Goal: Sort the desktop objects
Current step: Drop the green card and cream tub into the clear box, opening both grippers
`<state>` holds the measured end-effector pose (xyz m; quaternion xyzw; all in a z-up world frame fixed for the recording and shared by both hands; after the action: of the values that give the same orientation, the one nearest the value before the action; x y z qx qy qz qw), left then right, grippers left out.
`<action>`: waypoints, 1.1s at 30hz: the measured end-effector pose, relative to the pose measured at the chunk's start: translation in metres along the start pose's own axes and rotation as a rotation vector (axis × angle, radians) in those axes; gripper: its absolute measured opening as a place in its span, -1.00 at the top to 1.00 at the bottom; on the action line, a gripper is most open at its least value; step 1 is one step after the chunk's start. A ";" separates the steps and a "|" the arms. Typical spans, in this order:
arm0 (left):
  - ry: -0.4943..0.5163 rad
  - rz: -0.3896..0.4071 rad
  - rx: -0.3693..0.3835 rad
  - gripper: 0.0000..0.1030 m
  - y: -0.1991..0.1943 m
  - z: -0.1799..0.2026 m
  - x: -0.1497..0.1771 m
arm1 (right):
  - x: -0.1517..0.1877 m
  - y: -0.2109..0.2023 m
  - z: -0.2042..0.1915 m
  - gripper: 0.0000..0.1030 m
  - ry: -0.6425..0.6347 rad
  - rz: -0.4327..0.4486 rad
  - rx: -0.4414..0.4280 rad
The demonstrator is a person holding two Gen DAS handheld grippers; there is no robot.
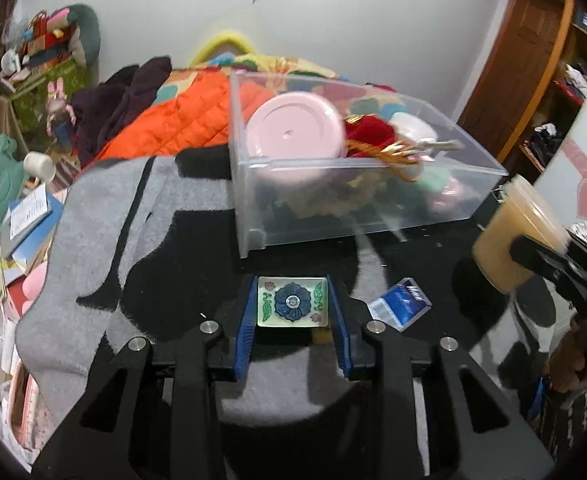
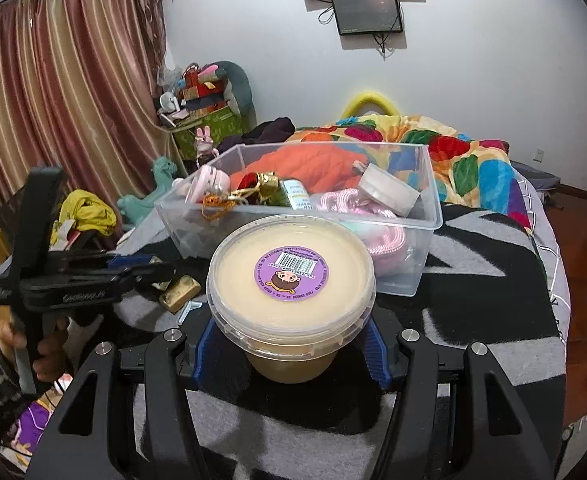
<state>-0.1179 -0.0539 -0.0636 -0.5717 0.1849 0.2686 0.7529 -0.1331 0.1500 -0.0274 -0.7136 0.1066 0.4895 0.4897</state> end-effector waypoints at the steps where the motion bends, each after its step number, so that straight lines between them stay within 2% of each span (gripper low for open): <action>1: 0.013 0.013 -0.005 0.35 -0.003 0.001 -0.001 | -0.001 -0.001 0.001 -0.08 0.002 0.004 0.001; 4: 0.041 0.038 -0.005 0.35 -0.011 0.008 -0.003 | -0.005 -0.005 0.003 -0.08 0.010 0.018 0.004; 10: 0.049 0.095 0.042 0.35 -0.030 0.018 -0.014 | -0.021 -0.015 0.013 -0.08 0.015 0.058 0.024; 19: 0.052 0.116 0.108 0.35 -0.036 0.037 -0.036 | -0.049 -0.021 0.031 -0.08 0.025 0.117 0.063; 26: 0.058 0.120 0.163 0.35 -0.029 0.057 -0.049 | -0.072 -0.007 0.036 -0.08 0.062 0.150 0.072; 29: 0.093 0.117 0.149 0.35 -0.018 0.065 -0.057 | -0.076 0.006 0.037 -0.08 0.037 0.135 0.113; 33: 0.056 0.069 0.163 0.35 0.006 0.065 -0.068 | -0.071 0.026 0.044 -0.08 0.067 0.091 0.121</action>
<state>-0.1765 -0.0035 -0.0102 -0.5090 0.2466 0.2625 0.7818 -0.2111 0.1495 0.0122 -0.6931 0.1844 0.4799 0.5052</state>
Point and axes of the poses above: each gripper's, at about its wrist camera, not at the fingertips, and y roughly the way its jaws point, z to its right, x to its underside, the point moved 5 cm from there along y, roughly the way its jaws point, and after that the axes turned 11 degrees about -y, right-handed, at the moved point
